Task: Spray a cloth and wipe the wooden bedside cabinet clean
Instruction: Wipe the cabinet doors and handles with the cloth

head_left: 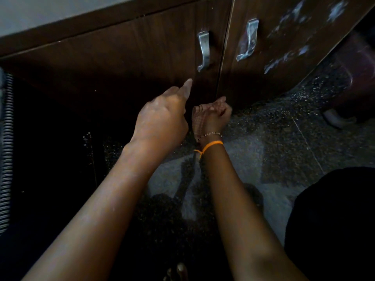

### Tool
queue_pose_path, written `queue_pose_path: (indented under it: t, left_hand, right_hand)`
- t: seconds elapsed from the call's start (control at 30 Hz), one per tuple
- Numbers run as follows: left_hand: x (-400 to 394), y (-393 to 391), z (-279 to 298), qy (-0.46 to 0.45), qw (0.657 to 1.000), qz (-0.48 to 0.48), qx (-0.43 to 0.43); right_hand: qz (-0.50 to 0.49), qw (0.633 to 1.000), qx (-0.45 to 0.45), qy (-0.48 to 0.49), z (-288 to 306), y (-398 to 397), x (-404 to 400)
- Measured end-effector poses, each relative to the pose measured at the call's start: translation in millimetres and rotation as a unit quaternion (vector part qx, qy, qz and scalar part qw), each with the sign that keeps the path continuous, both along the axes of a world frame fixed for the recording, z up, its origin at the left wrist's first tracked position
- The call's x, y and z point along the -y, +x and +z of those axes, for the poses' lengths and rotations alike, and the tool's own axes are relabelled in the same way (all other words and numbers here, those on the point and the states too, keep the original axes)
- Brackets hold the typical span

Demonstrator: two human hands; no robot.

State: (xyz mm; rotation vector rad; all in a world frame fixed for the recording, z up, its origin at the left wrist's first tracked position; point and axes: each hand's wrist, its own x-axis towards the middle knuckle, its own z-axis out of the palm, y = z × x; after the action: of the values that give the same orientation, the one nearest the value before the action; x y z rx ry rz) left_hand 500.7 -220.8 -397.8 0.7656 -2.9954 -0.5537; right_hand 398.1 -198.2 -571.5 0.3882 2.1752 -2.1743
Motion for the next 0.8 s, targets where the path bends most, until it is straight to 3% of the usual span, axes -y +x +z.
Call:
queue_pose_path:
  t: [0.13,0.23,0.3,0.4,0.5,0.67,0.8]
  left_hand:
    - [8,0,-3,-0.007,0.997,0.069,-0.031]
    - [8,1,-3,-0.007,0.996,0.084,-0.037]
    - [8,1,0,-0.008,0.995,0.088,-0.043]
    - [8,1,2,-0.006,0.993,0.098,-0.062]
    - [10,1,5,0.002,0.992,0.103,-0.068]
    - [8,1,9,0.015,0.992,0.096,-0.082]
    - [10,1,6,-0.005,0.992,0.093,-0.082]
  right_hand:
    - [0.013,0.973,-0.219,-0.074,71,9,-22]
    - [0.060,0.919,-0.390,0.014,108,10,-21]
    - [0.105,0.886,-0.440,0.100,114,9,-17]
    - [0.094,0.868,-0.462,0.156,102,7,-13]
    - [0.081,0.884,-0.431,0.160,85,12,-4]
    - [0.083,0.938,-0.327,0.085,69,23,-4]
    - [0.042,0.929,-0.363,0.056,101,21,-9]
